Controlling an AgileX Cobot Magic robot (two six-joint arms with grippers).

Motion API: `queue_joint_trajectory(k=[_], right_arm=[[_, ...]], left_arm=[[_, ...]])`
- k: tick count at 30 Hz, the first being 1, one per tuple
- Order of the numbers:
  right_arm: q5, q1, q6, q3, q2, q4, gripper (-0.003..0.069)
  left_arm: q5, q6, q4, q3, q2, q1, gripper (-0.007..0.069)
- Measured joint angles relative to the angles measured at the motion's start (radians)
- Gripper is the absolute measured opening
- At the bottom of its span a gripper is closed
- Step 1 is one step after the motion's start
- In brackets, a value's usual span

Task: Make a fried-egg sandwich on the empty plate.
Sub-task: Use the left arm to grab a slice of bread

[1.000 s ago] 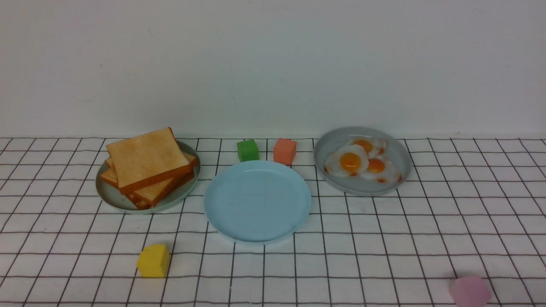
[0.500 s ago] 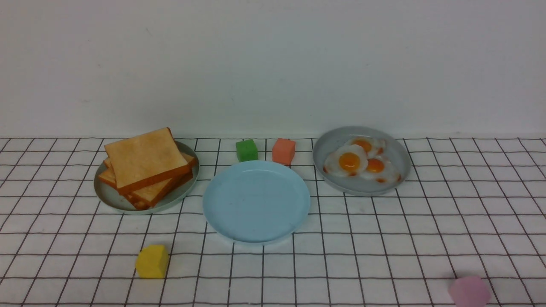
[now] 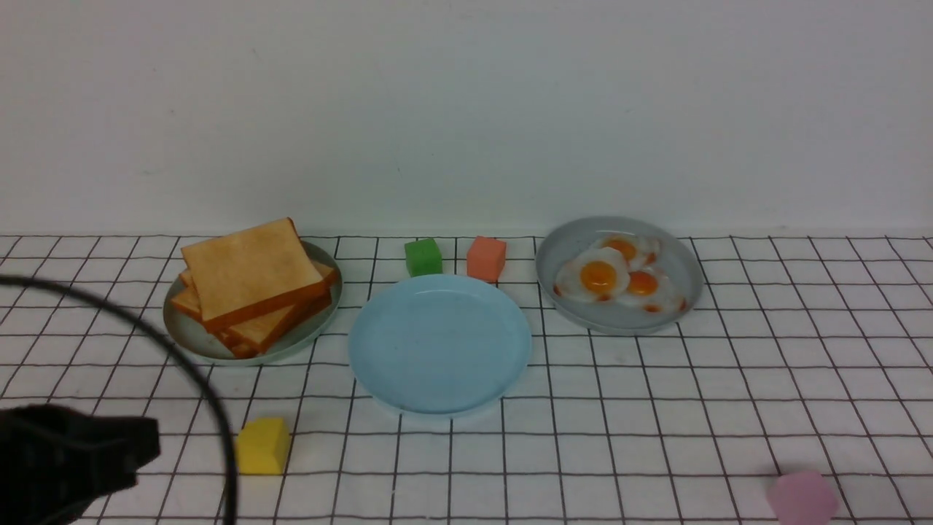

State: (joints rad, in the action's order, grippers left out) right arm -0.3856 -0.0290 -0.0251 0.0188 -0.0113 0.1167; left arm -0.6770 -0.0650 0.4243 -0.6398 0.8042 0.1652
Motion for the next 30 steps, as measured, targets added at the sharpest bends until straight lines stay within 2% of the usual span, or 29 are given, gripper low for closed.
queue_joint_trajectory(k=[7,11,13,16,19,21,23,25,26,28,29,30], right_arm=[[0.014,0.000,0.006,0.000,0.000,0.014,0.0237],[0.086,0.000,0.082,0.008,0.000,0.177,0.0237],[0.184,0.000,0.158,0.008,0.000,0.358,0.0237],[0.278,0.000,0.190,0.008,0.000,0.492,0.0237],[0.322,0.000,0.193,0.007,0.000,0.573,0.0237],[0.300,-0.001,0.183,-0.002,0.000,0.582,0.0237],[0.108,0.007,0.095,-0.092,0.006,0.571,0.0215],[-0.108,0.031,-0.055,-0.238,0.059,0.535,0.0164],[-0.132,0.033,-0.070,-0.238,0.076,0.535,0.0158],[-0.380,0.077,-0.227,-0.420,0.189,0.481,0.0084],[-0.414,0.085,-0.237,-0.465,0.210,0.471,0.0078],[-0.543,0.122,-0.289,-0.579,0.301,0.428,0.0017]], left_arm=[[-0.022,-0.018,-0.010,-0.136,0.248,0.083,-0.0013],[-0.092,-0.023,-0.029,-0.187,0.301,0.153,-0.0013],[-0.141,-0.013,-0.058,-0.233,0.331,0.182,-0.0013],[-0.176,-0.007,-0.097,-0.272,0.366,0.185,-0.0013],[-0.183,-0.005,-0.155,-0.306,0.402,0.185,-0.0013],[-0.184,-0.004,-0.175,-0.320,0.422,0.185,-0.0013],[-0.192,-0.003,-0.218,-0.365,0.476,0.185,-0.0013],[-0.218,-0.003,-0.253,-0.425,0.542,0.176,-0.0013],[-0.221,-0.003,-0.258,-0.447,0.557,0.173,-0.0013],[-0.268,-0.012,-0.265,-0.539,0.655,0.144,-0.0013],[-0.278,-0.020,-0.266,-0.557,0.672,0.138,-0.0013],[-0.296,-0.050,-0.269,-0.633,0.744,0.106,-0.0013]])
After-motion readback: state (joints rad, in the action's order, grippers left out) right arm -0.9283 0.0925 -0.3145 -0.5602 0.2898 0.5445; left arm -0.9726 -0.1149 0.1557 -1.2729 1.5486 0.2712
